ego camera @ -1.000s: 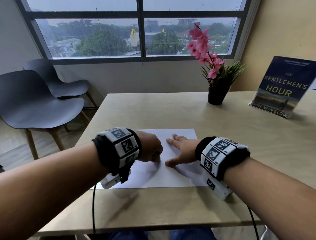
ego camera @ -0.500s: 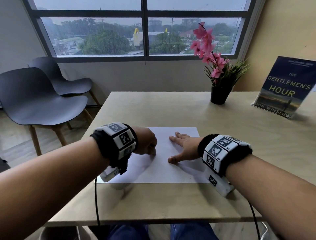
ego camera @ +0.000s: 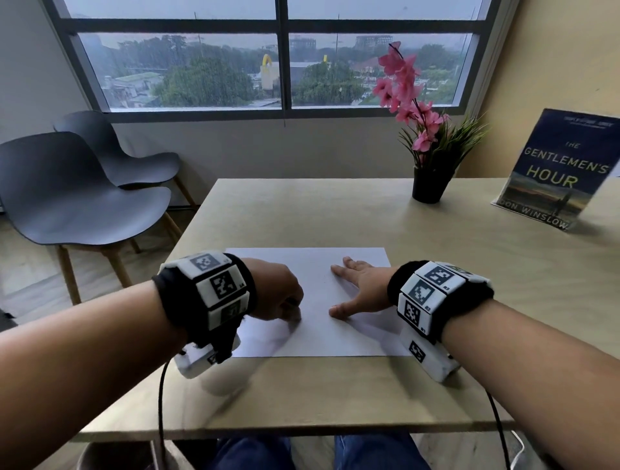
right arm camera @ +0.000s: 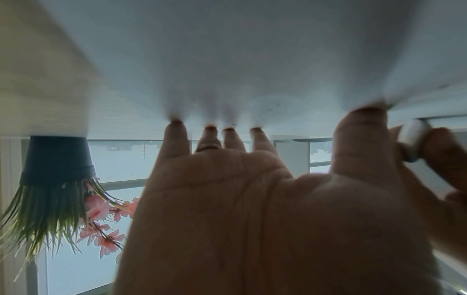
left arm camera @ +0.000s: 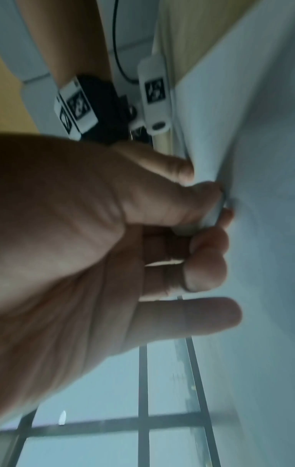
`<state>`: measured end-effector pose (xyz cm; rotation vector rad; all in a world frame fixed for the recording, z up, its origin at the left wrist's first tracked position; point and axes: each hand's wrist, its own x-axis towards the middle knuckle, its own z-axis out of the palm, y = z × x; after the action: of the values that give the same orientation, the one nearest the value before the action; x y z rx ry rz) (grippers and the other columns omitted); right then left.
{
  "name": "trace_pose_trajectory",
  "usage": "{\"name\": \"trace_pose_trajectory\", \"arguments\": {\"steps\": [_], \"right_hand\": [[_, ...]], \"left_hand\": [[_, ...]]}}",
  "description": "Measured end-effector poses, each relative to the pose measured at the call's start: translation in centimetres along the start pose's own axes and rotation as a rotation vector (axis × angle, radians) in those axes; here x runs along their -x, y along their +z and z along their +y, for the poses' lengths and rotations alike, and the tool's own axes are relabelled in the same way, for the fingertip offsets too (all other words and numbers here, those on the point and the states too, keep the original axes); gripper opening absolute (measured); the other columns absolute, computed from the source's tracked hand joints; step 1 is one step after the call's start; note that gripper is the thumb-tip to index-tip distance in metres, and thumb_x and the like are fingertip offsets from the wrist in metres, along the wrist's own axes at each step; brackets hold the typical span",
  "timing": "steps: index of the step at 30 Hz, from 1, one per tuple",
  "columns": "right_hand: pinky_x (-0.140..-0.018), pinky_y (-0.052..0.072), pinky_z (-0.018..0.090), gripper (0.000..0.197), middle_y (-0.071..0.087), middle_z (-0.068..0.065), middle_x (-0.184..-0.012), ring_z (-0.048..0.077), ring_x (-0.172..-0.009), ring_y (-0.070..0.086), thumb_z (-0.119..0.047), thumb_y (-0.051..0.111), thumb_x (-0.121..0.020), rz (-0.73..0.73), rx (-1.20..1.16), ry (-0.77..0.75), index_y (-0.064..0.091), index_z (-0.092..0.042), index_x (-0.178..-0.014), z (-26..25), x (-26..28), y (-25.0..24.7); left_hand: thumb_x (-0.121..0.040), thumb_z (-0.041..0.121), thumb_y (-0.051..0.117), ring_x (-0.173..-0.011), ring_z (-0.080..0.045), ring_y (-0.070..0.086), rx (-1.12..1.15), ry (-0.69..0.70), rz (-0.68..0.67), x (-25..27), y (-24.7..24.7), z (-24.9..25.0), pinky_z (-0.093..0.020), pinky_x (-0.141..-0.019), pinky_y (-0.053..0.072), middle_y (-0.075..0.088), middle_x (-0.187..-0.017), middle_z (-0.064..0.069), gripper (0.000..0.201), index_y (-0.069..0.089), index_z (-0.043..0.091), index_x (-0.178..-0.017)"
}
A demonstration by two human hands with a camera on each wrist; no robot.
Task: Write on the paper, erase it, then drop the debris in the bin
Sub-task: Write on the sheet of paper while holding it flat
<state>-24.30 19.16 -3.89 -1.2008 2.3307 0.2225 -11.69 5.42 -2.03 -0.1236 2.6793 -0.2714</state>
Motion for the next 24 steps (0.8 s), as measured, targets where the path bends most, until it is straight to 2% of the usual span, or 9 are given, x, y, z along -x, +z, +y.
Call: {"name": "trace_pose_trajectory", "arguments": {"steps": [4,9,13,18,22,24], "right_hand": [[-0.121,0.008,0.042,0.098,-0.014,-0.003,-0.162,0.017,-0.150,-0.004,-0.068,0.051,-0.083,-0.001,-0.004,0.003,-0.005,-0.029,-0.154,0.0,0.0,0.0],[-0.121,0.006,0.043,0.098,-0.015,-0.002,-0.162,0.017,-0.150,-0.006,-0.068,0.051,-0.083,0.002,-0.010,0.002,-0.005,-0.029,-0.154,0.0,-0.1,0.0],[-0.121,0.007,0.044,0.098,-0.014,-0.002,-0.162,0.018,-0.150,-0.004,-0.068,0.050,-0.083,0.005,-0.006,0.010,-0.005,-0.028,-0.154,0.0,-0.1,0.0],[-0.121,0.008,0.044,0.098,-0.015,-0.001,-0.161,0.018,-0.150,-0.005,-0.068,0.050,-0.083,-0.001,-0.003,0.015,-0.006,-0.028,-0.154,0.0,0.0,-0.1],[-0.121,0.009,0.044,0.098,-0.014,-0.002,-0.162,0.018,-0.150,-0.004,-0.069,0.050,-0.083,0.004,-0.003,0.018,-0.005,-0.029,-0.154,0.0,0.0,0.0],[-0.121,0.008,0.044,0.098,-0.014,-0.002,-0.162,0.018,-0.150,-0.004,-0.069,0.050,-0.083,0.008,0.002,0.020,-0.005,-0.028,-0.154,0.1,-0.1,0.0]], "left_hand": [[-0.096,0.044,0.044,-0.100,-0.024,0.059,0.000,-0.045,0.044,-0.4,-0.4,-1.0,-0.028,-0.071,0.042,0.063,-0.110,0.000,0.032,0.063,0.020,-0.107],[-0.096,0.042,0.045,-0.100,-0.023,0.059,-0.029,0.020,0.005,-0.3,0.1,0.3,-0.028,-0.070,0.040,0.062,-0.112,0.000,0.030,0.062,0.021,-0.109],[-0.095,0.046,0.045,-0.100,-0.024,0.060,-0.002,-0.045,0.046,-0.9,-0.7,-0.1,-0.027,-0.069,0.038,0.063,-0.112,-0.001,0.034,0.063,0.022,-0.110],[-0.096,0.043,0.046,-0.094,-0.022,0.058,-0.008,0.047,-0.003,-0.9,-0.8,1.9,-0.028,-0.070,0.039,0.063,-0.109,-0.001,0.031,0.062,0.019,-0.107],[-0.095,0.045,0.046,-0.102,-0.023,0.058,0.022,-0.013,0.020,-1.3,-1.6,1.0,-0.029,-0.077,0.043,0.063,-0.113,-0.002,0.034,0.063,0.019,-0.109],[-0.096,0.043,0.045,-0.099,-0.023,0.057,-0.002,-0.014,0.016,-1.4,-1.7,1.1,-0.030,-0.077,0.043,0.062,-0.113,-0.002,0.034,0.063,0.018,-0.110]]}}
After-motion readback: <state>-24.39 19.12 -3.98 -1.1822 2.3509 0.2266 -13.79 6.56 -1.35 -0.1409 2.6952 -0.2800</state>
